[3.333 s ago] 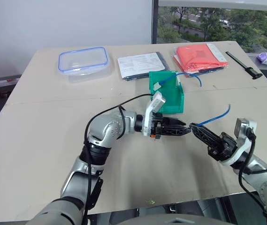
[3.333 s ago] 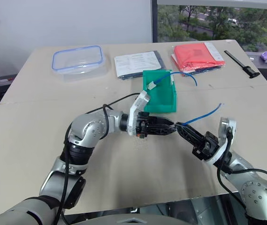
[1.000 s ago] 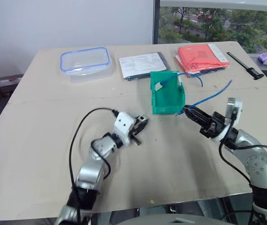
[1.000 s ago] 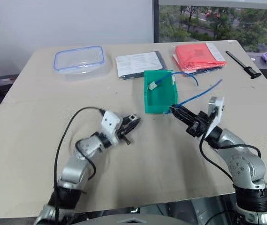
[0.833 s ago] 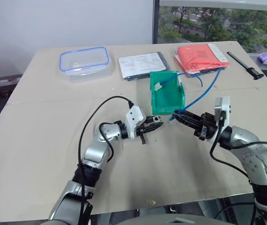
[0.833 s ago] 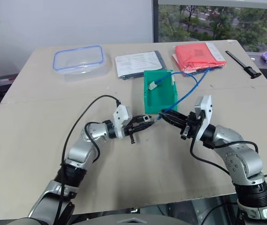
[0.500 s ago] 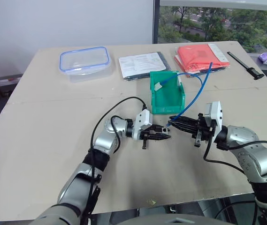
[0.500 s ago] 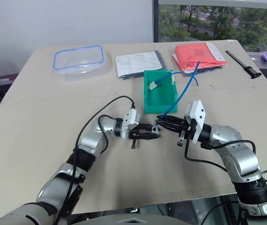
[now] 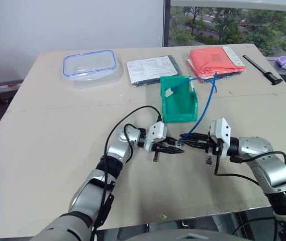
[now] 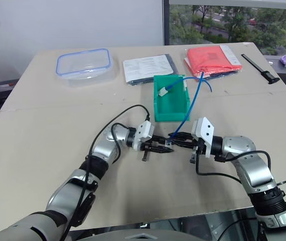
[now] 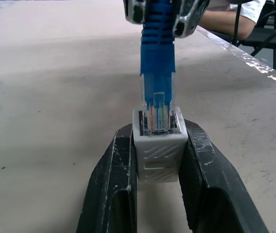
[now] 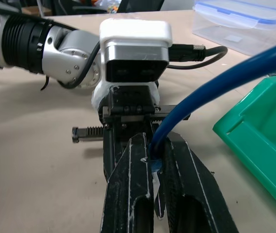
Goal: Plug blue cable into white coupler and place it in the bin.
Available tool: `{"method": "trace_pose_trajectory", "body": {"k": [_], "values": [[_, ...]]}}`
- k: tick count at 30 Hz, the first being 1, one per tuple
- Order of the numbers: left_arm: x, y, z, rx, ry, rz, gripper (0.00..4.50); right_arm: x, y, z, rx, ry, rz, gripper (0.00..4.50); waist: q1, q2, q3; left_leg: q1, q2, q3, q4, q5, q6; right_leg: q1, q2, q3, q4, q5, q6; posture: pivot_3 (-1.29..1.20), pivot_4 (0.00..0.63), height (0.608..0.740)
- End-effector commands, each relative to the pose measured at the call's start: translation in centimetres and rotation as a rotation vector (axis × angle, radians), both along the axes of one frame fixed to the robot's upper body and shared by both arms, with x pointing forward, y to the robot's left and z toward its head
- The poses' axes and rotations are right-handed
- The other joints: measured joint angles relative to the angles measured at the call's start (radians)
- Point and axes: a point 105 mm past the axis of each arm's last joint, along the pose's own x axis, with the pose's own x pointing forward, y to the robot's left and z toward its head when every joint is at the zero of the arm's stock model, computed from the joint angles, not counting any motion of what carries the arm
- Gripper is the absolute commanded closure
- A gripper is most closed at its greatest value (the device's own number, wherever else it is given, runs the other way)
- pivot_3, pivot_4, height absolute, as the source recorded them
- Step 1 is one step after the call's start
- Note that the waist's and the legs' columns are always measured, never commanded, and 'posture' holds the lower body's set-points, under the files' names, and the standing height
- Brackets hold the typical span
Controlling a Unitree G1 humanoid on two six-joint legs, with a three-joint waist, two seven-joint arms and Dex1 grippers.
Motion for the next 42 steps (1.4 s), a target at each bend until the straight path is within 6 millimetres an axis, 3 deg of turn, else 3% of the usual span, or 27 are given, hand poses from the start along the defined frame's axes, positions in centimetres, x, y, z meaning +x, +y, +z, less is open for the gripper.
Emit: {"method": "trace_pose_trajectory", "body": {"k": [1, 16, 23, 34, 36, 42], "values": [[0.2, -0.3, 1.2, -0.03, -0.059, -0.018, 3.94, -0.1, -0.1, -0.2, -0.028, -0.016, 0.023, 4.5, 0.0, 0.0, 0.0, 0.0, 0.0, 0.0, 0.0, 0.0, 0.0, 0.0, 0.0, 0.0, 0.0, 0.0, 0.0, 0.0, 0.15, 0.74], [-0.3, -0.6, 0.9, -0.027, -0.048, -0.024, 3.94, -0.3, 1.2, -0.3, -0.066, -0.029, 0.07, 4.5, 0.0, 0.0, 0.0, 0.0, 0.0, 0.0, 0.0, 0.0, 0.0, 0.0, 0.0, 0.0, 0.0, 0.0, 0.0, 0.0, 0.15, 0.74], [-0.2, -1.1, 1.2, -0.04, -0.05, -0.03, 3.94, -0.3, 1.7, -2.7, -0.046, 0.062, 0.056, 4.5, 0.0, 0.0, 0.0, 0.0, 0.0, 0.0, 0.0, 0.0, 0.0, 0.0, 0.0, 0.0, 0.0, 0.0, 0.0, 0.0, 0.15, 0.74], [-0.1, -1.6, 1.9, -0.074, -0.041, -0.021, 3.94, -1.7, 0.1, -10.4, -0.21, 0.239, 0.071, 4.5, 0.0, 0.001, -0.005, 0.003, 0.0, 0.0, 0.001, 0.0, 0.0, 0.002, 0.0, 0.0, 0.001, 0.0, 0.0, 0.0, 0.15, 0.74], [-0.3, -1.5, 1.6, -0.067, -0.034, -0.025, 3.94, -1.2, 0.2, -10.1, -0.186, 0.212, 0.061, 4.5, -0.001, 0.002, -0.006, 0.006, 0.0, 0.0, 0.001, 0.0, 0.0, 0.004, 0.0, 0.0, 0.001, 0.0, 0.0, 0.0, 0.15, 0.74], [-0.8, -1.3, 0.9, -0.049, -0.022, -0.03, 3.94, 1.0, 1.1, -3.1, 0.057, 0.085, 0.029, 4.5, -0.002, 0.003, -0.007, 0.006, 0.001, 0.0, 0.001, 0.0, 0.0, 0.005, 0.0, 0.001, 0.002, 0.0, 0.0, 0.0, 0.15, 0.74]]}}
